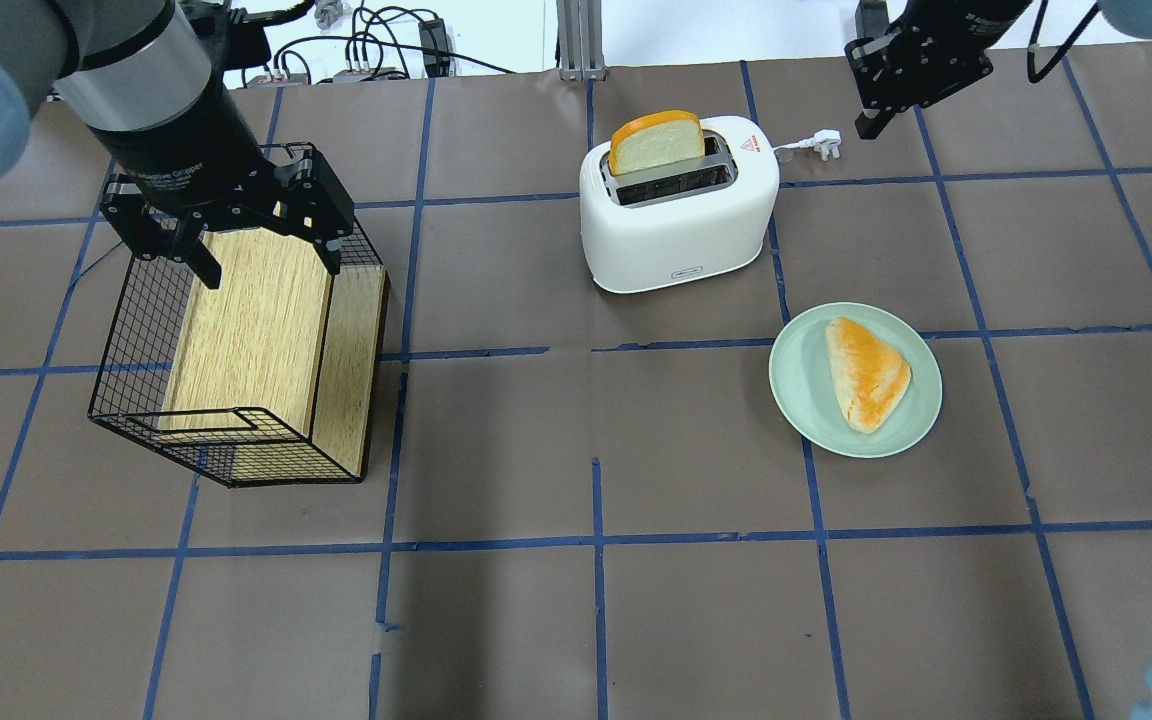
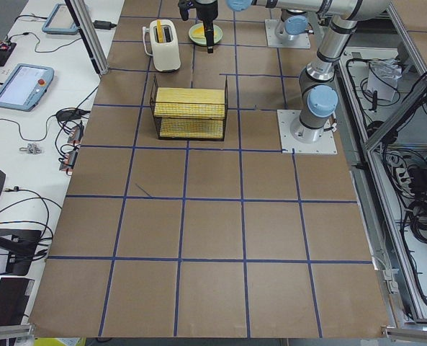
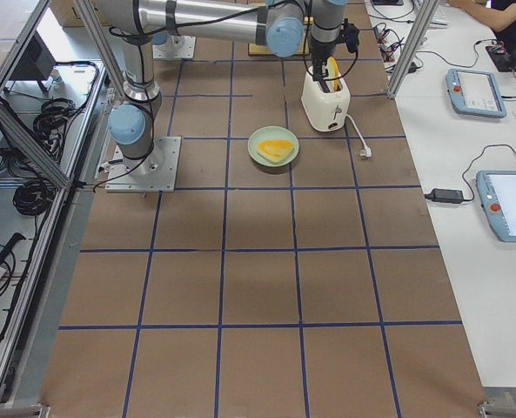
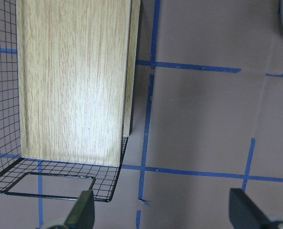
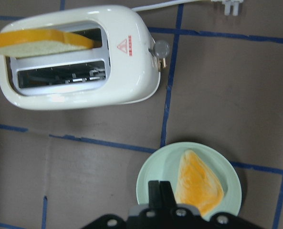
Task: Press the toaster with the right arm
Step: 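Move the right gripper over the toaster's side lever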
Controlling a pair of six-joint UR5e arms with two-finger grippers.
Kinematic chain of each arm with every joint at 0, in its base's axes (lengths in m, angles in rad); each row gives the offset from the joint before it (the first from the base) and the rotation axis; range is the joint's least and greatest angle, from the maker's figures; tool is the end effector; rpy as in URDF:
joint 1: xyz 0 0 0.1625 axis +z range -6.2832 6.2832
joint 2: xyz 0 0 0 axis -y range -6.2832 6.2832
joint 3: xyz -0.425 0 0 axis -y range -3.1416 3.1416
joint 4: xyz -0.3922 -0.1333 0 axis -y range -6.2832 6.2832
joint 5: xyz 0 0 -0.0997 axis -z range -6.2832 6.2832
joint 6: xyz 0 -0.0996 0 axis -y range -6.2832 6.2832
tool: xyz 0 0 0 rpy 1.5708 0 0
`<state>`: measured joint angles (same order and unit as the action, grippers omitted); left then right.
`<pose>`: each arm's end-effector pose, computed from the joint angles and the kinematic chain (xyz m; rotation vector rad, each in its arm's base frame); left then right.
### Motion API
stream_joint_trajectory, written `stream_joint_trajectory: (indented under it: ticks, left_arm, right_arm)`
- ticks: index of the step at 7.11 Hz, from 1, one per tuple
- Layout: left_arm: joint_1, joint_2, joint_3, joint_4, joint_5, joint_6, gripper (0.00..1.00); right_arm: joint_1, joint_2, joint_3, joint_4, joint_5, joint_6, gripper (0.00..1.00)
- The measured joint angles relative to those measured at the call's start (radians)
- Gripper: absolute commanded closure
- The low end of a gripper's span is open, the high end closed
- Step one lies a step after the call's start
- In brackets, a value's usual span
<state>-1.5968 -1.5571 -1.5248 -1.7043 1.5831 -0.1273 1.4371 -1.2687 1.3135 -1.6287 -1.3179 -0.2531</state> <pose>-0.1445 -0.4742 0.5042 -0.1573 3.1177 0.1134 0.0743 -0.6348 0.4556 -0.1751 2.8893 -0.0893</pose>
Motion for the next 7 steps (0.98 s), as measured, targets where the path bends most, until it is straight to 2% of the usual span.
stream_joint_trajectory:
  ticks: [2,4,7]
  left_arm:
    - [0.000,0.000,0.000,0.000,0.000,0.000,0.00]
    - [0.000,0.000,0.000,0.000,0.000,0.000,0.00]
    - [0.000,0.000,0.000,0.000,0.000,0.000,0.00]
  right_arm:
    - [-0.011,0.136,-0.099,0.009,0.084,-0.010,0.92]
    - [-0.021,0.220,-0.121,0.008,0.115,-0.034,0.92]
    - [-0.027,0.275,-0.126,0.006,0.125,-0.041,0.92]
